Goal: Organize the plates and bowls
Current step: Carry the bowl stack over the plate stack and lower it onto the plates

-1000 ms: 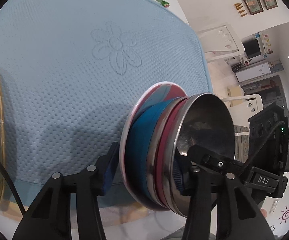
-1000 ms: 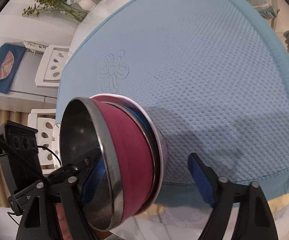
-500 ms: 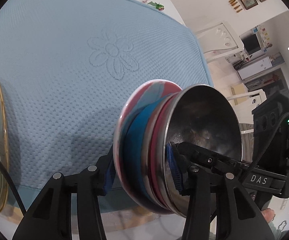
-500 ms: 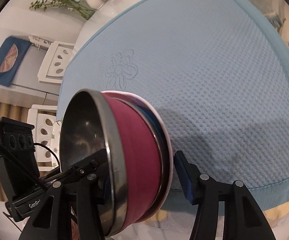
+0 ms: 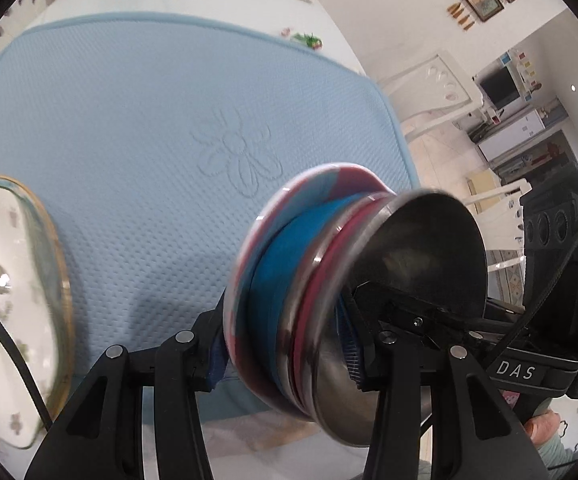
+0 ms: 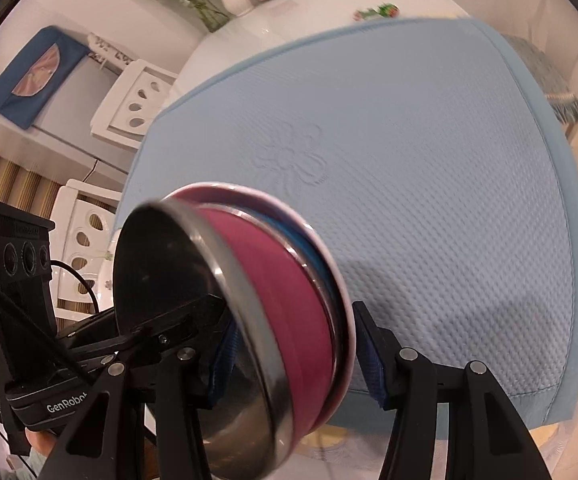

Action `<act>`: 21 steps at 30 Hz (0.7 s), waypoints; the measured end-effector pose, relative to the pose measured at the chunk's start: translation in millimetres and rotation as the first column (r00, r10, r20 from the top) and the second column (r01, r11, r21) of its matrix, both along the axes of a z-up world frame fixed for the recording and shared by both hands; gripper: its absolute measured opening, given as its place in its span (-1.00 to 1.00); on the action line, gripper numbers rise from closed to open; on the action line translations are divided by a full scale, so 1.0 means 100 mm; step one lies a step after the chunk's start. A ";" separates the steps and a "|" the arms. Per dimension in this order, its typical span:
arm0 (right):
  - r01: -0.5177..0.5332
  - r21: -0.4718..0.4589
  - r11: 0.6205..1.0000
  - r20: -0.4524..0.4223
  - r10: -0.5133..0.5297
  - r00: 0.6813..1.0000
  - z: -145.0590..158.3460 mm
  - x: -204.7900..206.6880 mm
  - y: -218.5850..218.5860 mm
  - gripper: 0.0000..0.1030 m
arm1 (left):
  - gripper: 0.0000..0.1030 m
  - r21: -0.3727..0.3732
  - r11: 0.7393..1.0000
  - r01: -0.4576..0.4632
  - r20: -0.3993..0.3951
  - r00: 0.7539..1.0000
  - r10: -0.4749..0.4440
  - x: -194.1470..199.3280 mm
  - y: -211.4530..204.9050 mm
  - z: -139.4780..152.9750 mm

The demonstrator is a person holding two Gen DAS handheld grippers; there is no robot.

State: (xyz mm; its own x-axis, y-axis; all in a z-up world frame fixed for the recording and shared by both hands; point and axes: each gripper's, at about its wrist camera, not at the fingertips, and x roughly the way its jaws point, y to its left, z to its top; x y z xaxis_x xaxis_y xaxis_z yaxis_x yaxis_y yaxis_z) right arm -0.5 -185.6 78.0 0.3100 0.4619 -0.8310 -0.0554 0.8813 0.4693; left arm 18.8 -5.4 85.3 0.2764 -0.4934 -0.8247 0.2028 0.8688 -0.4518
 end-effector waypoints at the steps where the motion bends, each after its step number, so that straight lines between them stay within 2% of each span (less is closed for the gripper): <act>1: -0.002 0.003 1.000 0.001 0.002 1.000 0.05 0.01 0.04 0.03 | -0.18 0.001 1.000 -0.010 0.008 1.000 0.010 0.00 0.05 0.06; 4: 0.005 0.022 1.000 -0.020 -0.004 1.000 0.13 0.03 0.18 0.03 | -0.18 0.010 0.999 -0.042 0.024 0.999 0.042 -0.02 0.20 0.20; 9: 0.060 0.076 0.995 -0.122 -0.051 0.991 0.09 0.00 0.46 0.04 | -0.18 0.022 0.996 -0.082 0.007 0.997 0.082 -0.09 0.46 0.30; 16: 0.050 0.084 0.995 -0.132 -0.038 0.990 0.35 0.02 1.06 0.04 | -0.18 -0.013 0.993 -0.114 0.010 0.993 0.114 -0.18 1.10 0.60; 21: 0.006 0.083 0.997 -0.123 0.004 0.992 0.44 0.03 1.63 0.04 | -0.18 -0.015 0.988 -0.152 0.005 0.988 0.152 -0.22 1.61 0.69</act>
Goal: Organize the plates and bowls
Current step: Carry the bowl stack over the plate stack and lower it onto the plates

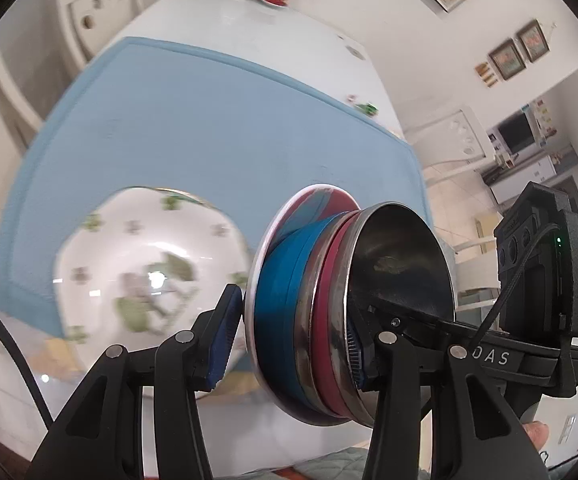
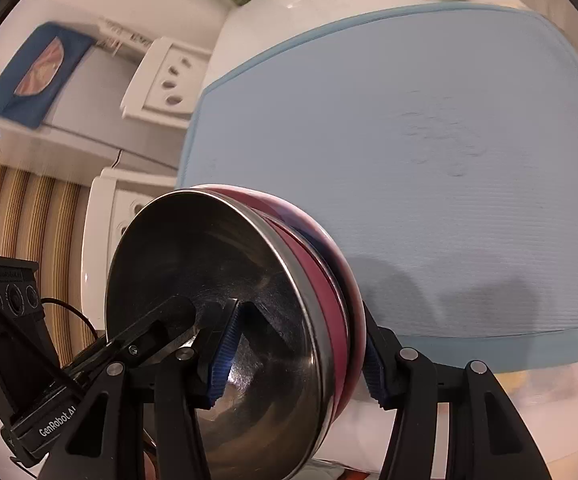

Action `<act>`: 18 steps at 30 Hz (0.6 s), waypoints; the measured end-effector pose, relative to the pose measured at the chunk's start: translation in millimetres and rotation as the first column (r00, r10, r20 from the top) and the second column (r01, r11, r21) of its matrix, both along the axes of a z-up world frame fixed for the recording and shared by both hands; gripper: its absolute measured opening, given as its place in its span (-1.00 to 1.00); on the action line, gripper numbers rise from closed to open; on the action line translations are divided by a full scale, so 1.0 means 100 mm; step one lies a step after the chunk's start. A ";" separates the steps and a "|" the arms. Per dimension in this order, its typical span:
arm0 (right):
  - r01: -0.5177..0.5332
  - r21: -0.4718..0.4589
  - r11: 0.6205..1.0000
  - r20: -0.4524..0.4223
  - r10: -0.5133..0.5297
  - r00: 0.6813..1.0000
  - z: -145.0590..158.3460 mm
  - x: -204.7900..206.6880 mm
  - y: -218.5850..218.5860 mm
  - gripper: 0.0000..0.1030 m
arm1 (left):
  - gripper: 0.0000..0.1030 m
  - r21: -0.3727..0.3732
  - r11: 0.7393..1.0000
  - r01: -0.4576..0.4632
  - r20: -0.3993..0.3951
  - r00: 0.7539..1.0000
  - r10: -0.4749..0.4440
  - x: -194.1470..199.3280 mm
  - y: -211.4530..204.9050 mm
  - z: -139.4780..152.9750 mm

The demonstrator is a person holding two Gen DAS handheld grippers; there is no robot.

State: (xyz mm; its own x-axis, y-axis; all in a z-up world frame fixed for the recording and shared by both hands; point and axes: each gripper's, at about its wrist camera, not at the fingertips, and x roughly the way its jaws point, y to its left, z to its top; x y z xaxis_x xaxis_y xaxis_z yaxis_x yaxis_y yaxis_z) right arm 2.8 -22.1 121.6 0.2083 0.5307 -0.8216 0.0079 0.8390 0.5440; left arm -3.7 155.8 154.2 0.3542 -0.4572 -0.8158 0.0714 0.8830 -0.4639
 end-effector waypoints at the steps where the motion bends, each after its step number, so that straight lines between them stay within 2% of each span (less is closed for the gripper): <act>1: -0.006 0.000 1.000 -0.004 0.006 1.000 -0.02 0.01 0.09 0.04 | -0.18 0.004 1.000 -0.008 -0.005 1.000 0.008 -0.01 0.13 -0.01; 10: -0.026 -0.023 0.999 -0.070 0.025 0.997 -0.36 0.08 0.77 0.04 | -0.18 -0.002 1.000 -0.013 -0.065 0.998 0.013 0.03 0.71 -0.34; 18: 0.001 -0.091 0.996 -0.091 -0.010 0.996 -0.52 0.21 1.02 0.04 | -0.18 -0.008 0.999 0.044 -0.088 0.995 -0.045 0.18 0.87 -0.56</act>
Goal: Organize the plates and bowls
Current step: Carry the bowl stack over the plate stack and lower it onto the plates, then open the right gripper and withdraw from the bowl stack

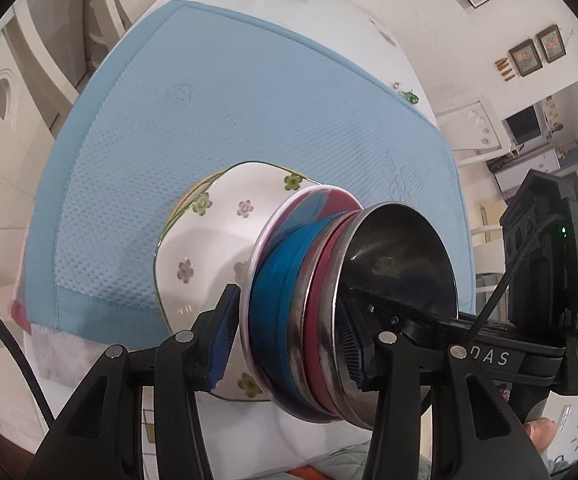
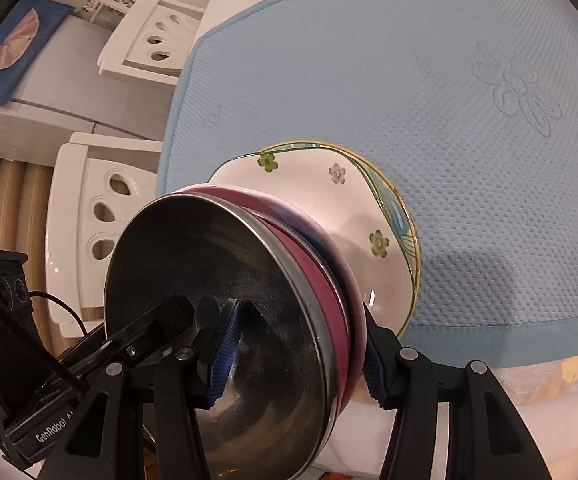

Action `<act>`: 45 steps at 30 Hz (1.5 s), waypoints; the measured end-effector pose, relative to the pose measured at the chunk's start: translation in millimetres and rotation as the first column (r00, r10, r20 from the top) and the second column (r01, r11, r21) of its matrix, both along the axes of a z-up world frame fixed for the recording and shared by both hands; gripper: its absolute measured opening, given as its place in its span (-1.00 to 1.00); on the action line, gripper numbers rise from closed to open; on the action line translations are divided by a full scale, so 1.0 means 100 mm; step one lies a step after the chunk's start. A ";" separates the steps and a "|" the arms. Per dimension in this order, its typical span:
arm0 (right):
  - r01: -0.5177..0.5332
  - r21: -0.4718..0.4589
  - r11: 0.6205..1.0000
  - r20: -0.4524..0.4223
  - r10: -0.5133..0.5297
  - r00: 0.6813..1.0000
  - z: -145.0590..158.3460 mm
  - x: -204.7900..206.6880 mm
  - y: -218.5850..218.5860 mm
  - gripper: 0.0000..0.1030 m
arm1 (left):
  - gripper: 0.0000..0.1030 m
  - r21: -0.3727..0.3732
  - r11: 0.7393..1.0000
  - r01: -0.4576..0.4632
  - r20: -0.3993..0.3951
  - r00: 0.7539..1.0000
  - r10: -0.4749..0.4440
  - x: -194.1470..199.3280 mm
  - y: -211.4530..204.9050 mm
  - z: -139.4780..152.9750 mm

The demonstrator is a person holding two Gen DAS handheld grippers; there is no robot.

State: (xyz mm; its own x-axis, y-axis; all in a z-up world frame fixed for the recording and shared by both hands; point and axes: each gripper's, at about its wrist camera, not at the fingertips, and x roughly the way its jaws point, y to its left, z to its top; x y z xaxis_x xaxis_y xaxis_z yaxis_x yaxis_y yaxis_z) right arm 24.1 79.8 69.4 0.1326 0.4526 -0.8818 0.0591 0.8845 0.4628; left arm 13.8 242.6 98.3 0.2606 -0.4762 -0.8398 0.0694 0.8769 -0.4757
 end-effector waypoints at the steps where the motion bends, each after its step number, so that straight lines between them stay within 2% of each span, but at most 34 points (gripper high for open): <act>1: 0.003 -0.007 1.000 0.000 -0.003 1.000 -0.01 0.02 0.02 0.04 | -0.18 -0.005 1.000 0.006 -0.003 1.000 -0.006 0.02 0.01 -0.02; 13: 0.046 -0.038 0.998 -0.011 -0.046 0.999 -0.08 0.17 0.11 0.04 | -0.18 -0.046 0.998 0.035 -0.015 0.999 -0.035 0.10 0.16 -0.14; 20: 0.069 0.019 0.997 -0.008 -0.069 0.998 -0.08 0.17 0.07 0.03 | -0.18 -0.102 0.995 0.015 -0.008 1.000 -0.016 0.09 0.36 -0.13; 26: 0.078 0.030 0.996 0.037 -0.079 0.996 0.07 0.06 -0.02 0.03 | -0.17 -0.127 0.991 0.035 0.017 0.999 -0.033 0.07 0.46 -0.06; 30: 0.086 0.007 0.996 0.104 -0.086 0.991 0.27 -0.07 -0.04 0.03 | -0.17 -0.123 0.989 0.080 0.036 0.996 -0.076 0.05 0.48 0.00; 34: 0.092 -0.023 0.996 0.232 -0.084 0.969 0.61 -0.27 -0.02 0.03 | -0.17 -0.086 0.987 0.132 0.066 0.990 -0.127 0.04 0.46 0.10; 38: 0.073 -0.144 0.987 0.372 -0.015 0.928 0.93 -0.48 0.12 0.06 | -0.17 -0.027 0.988 0.155 0.152 0.977 -0.150 -0.02 0.43 0.38; 41: 0.059 -0.242 0.968 0.444 0.056 0.894 1.13 -0.60 0.26 0.11 | -0.12 0.058 0.988 0.143 0.247 0.957 -0.153 -0.12 0.38 0.63; 44: 0.056 -0.305 0.951 0.483 0.103 0.870 1.26 -0.69 0.35 0.12 | -0.12 0.158 0.981 0.112 0.345 0.925 -0.161 -0.27 0.25 0.87; 45: 0.062 -0.318 0.946 0.485 0.106 0.868 1.28 -0.70 0.36 0.18 | -0.08 0.177 0.979 0.101 0.360 0.919 -0.160 -0.30 0.22 0.91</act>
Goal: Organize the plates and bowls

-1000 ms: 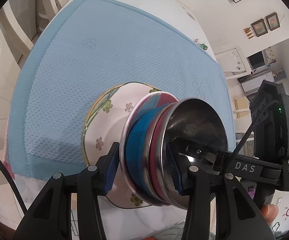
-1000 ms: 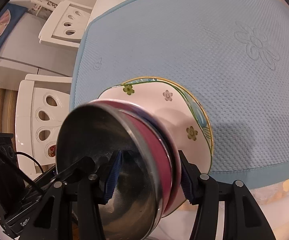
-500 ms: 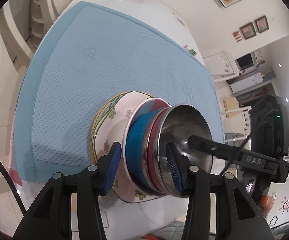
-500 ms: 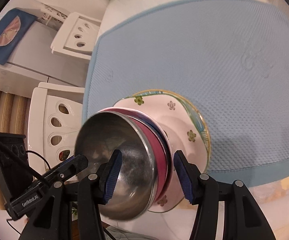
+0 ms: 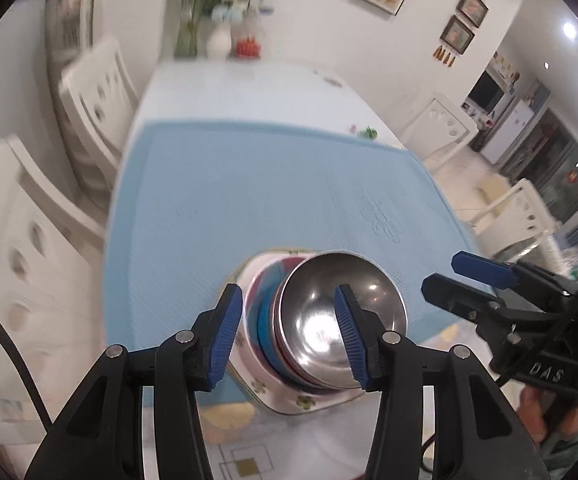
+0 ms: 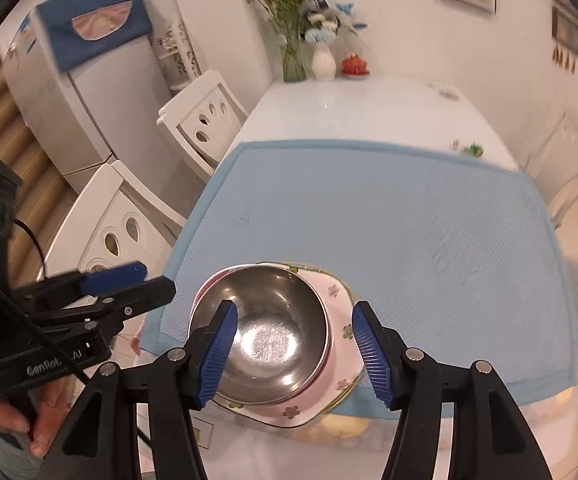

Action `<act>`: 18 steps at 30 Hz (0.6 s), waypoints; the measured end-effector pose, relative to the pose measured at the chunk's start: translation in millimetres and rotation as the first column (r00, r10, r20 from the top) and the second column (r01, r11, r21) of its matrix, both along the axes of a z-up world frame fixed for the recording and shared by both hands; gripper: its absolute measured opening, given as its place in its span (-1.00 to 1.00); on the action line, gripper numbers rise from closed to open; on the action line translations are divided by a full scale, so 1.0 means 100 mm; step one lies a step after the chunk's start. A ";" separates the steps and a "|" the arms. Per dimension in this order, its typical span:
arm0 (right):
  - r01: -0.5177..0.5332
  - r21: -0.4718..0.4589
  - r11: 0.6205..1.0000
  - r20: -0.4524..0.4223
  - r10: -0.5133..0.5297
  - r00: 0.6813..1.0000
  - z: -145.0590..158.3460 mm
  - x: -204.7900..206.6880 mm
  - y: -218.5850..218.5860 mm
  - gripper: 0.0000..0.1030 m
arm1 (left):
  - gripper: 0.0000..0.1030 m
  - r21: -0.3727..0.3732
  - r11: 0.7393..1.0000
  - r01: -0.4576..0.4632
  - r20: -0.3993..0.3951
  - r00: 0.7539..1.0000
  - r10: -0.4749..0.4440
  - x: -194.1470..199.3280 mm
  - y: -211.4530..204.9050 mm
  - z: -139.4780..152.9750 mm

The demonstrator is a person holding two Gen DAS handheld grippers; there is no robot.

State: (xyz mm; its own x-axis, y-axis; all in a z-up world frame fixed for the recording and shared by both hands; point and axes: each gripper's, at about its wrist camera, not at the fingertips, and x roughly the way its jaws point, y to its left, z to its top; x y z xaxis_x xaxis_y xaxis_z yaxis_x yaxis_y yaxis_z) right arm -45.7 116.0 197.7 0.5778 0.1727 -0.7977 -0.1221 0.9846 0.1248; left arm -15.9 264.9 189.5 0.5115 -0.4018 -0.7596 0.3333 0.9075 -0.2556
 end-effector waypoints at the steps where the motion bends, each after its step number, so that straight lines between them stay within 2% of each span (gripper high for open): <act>1: 0.019 -0.007 1.000 -0.003 -0.019 1.000 0.01 -0.02 -0.01 0.43 | 0.00 0.021 1.000 -0.019 0.024 1.000 0.019 -0.05 -0.04 0.05; 2: 0.045 -0.008 0.999 -0.018 -0.046 0.999 -0.01 -0.03 -0.04 0.69 | 0.02 0.039 0.998 -0.051 0.049 0.998 0.049 -0.10 -0.09 0.09; 3: 0.094 0.002 0.996 -0.057 -0.094 0.994 -0.07 -0.03 -0.10 0.70 | 0.06 0.054 0.995 -0.078 0.062 0.995 0.075 -0.12 -0.10 0.10; 4: 0.142 0.025 0.990 -0.119 -0.138 0.983 -0.16 -0.02 -0.19 0.70 | 0.17 0.065 0.991 -0.120 0.075 0.991 0.115 -0.16 -0.11 0.12; 5: 0.173 0.062 0.983 -0.189 -0.158 0.969 -0.27 -0.02 -0.27 0.70 | 0.19 0.058 0.987 -0.147 0.074 0.987 0.143 -0.18 -0.10 0.12; 7: 0.201 0.123 0.972 -0.267 -0.163 0.950 -0.40 -0.09 -0.40 0.70 | 0.19 0.004 0.979 -0.205 0.042 0.978 0.204 -0.28 -0.05 0.09; 8: 0.219 0.118 0.968 -0.277 -0.180 0.944 -0.43 -0.16 -0.45 0.70 | 0.19 -0.009 0.976 -0.219 0.031 0.975 0.219 -0.32 -0.02 0.08; 12: 0.189 0.033 0.982 -0.240 -0.175 0.955 -0.35 -0.41 -0.47 0.70 | 0.21 0.019 0.963 -0.269 0.010 0.963 0.269 -0.56 -0.04 0.05; 14: 0.170 -0.010 0.985 -0.203 -0.168 0.965 -0.26 -0.54 -0.45 0.70 | 0.29 0.033 0.960 -0.277 0.015 0.961 0.277 -0.71 -0.05 0.06; 18: 0.146 -0.027 0.989 -0.141 -0.148 0.979 -0.12 -0.85 -0.40 0.70 | 0.41 0.039 0.959 -0.281 0.027 0.960 0.280 -1.01 -0.13 0.11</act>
